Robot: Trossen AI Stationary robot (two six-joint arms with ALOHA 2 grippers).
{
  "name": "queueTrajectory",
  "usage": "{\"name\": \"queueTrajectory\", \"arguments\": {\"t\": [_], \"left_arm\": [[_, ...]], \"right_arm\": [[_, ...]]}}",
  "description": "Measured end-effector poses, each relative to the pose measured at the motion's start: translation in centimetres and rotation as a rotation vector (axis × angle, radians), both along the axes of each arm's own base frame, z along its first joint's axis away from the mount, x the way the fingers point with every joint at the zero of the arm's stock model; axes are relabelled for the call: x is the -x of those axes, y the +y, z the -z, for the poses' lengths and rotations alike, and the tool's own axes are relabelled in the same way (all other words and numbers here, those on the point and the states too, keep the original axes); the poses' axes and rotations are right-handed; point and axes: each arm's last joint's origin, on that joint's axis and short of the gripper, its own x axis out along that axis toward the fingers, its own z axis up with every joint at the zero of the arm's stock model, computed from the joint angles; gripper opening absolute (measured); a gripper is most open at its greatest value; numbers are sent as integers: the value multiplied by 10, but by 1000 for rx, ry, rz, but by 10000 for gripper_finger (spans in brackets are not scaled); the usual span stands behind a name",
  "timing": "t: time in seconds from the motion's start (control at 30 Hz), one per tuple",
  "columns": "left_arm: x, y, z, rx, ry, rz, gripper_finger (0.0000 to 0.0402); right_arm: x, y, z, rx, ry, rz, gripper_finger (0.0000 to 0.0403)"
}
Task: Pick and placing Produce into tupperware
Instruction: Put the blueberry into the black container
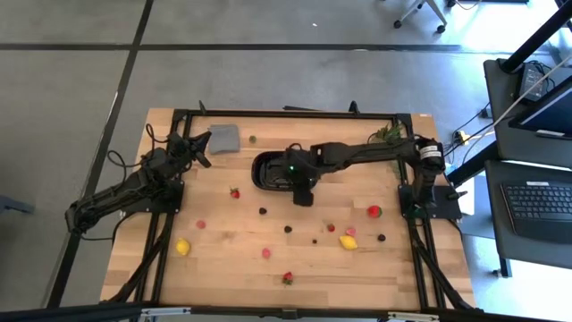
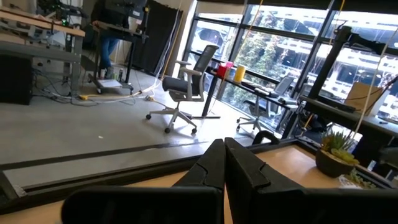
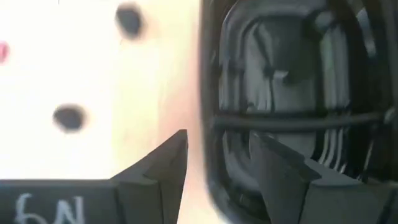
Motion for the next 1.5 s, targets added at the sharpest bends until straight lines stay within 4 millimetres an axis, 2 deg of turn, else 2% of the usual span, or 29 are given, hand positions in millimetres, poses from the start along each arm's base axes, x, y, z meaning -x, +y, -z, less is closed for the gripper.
{"name": "queueTrajectory", "arguments": {"t": [0.27, 0.43, 0.67, 0.8, 1.1, 1.3, 1.5], "left_arm": [[0, 0, 1, 2, 5, 1, 0], [0, 0, 1, 2, 5, 0, 0], [0, 0, 1, 2, 5, 1, 0], [0, 0, 1, 2, 5, 1, 0], [0, 0, 1, 2, 5, 1, 0], [0, 0, 1, 2, 5, 1, 0], [0, 0, 1, 2, 5, 1, 0]], "right_arm": [[16, 47, 26, 32, 112, -218, 170], [23, 71, 35, 34, 142, -267, 171], [27, 102, 34, -4, 132, -231, 169], [29, 113, 35, -37, 140, -165, 169], [32, 124, 34, -93, 149, -29, 168], [38, 143, 35, -105, 152, -38, 168], [40, 152, 34, -109, 148, -52, 168]]}}
